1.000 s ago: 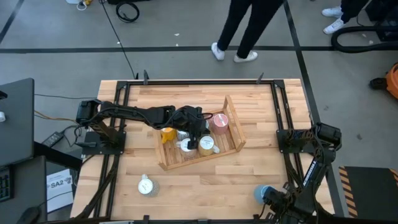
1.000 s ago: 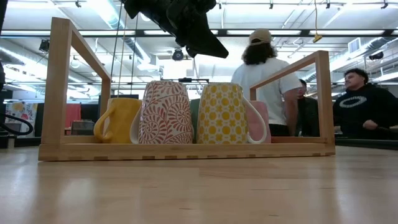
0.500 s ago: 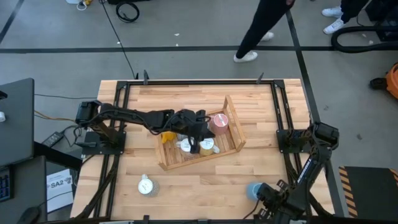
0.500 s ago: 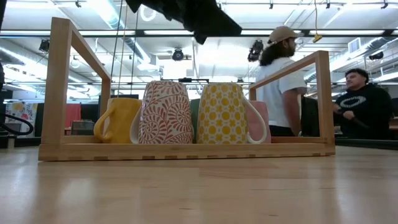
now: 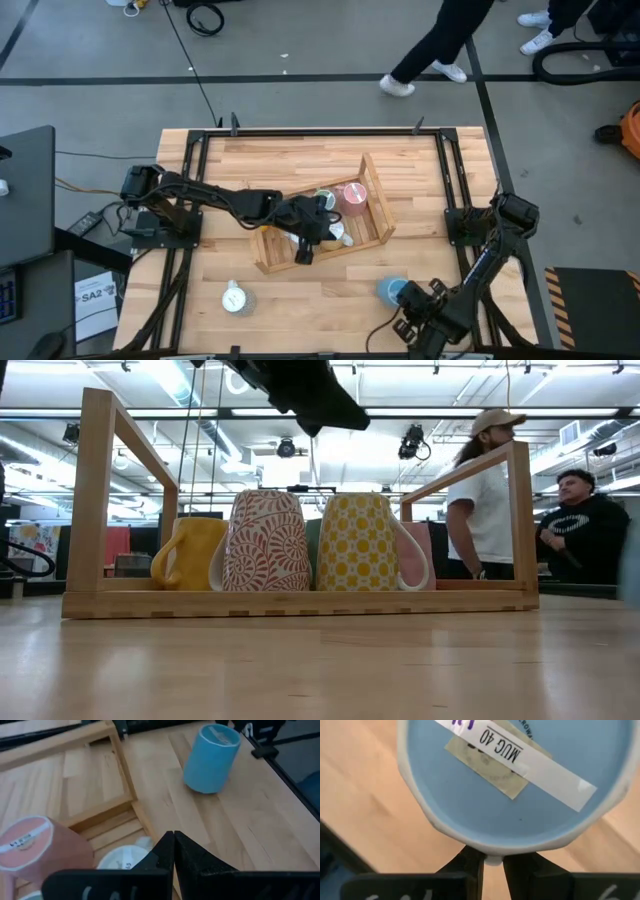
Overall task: Place coffee mugs
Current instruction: Put the blue mug on the shelf
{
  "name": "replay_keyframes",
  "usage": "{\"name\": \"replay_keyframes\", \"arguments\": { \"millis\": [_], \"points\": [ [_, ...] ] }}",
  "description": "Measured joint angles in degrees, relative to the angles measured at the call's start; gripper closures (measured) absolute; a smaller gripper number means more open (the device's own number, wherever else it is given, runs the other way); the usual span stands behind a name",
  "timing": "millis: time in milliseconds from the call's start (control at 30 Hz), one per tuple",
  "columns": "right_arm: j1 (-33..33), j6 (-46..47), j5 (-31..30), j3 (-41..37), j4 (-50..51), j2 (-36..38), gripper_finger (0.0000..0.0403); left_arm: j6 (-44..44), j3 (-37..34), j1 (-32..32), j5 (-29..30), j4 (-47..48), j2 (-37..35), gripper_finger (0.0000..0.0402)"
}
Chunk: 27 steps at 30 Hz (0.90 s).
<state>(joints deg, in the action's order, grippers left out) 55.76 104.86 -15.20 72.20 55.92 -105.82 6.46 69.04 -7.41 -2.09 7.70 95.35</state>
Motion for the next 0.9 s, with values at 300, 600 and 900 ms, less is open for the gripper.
{"name": "replay_keyframes", "arguments": {
  "millis": [300, 600, 900],
  "points": [
    [-6.7, 0.0, -3.4, 0.0, 0.8, 0.0, 0.0343, 0.0, 0.0, -0.9, 0.0, 0.9, 0.0, 0.0388],
    [-11.6, -2.5, -4.8, 1.1, 1.0, 0.0, 0.0343, 0.0, 0.0, -0.9, 0.0, 0.9, 0.0, 0.0388],
    [-14.9, -8.9, -6.0, 7.1, 4.9, 0.0, 0.0343, 0.0, 0.0, -0.9, 0.0, 1.3, 0.0, 0.0388]
  ]
}}
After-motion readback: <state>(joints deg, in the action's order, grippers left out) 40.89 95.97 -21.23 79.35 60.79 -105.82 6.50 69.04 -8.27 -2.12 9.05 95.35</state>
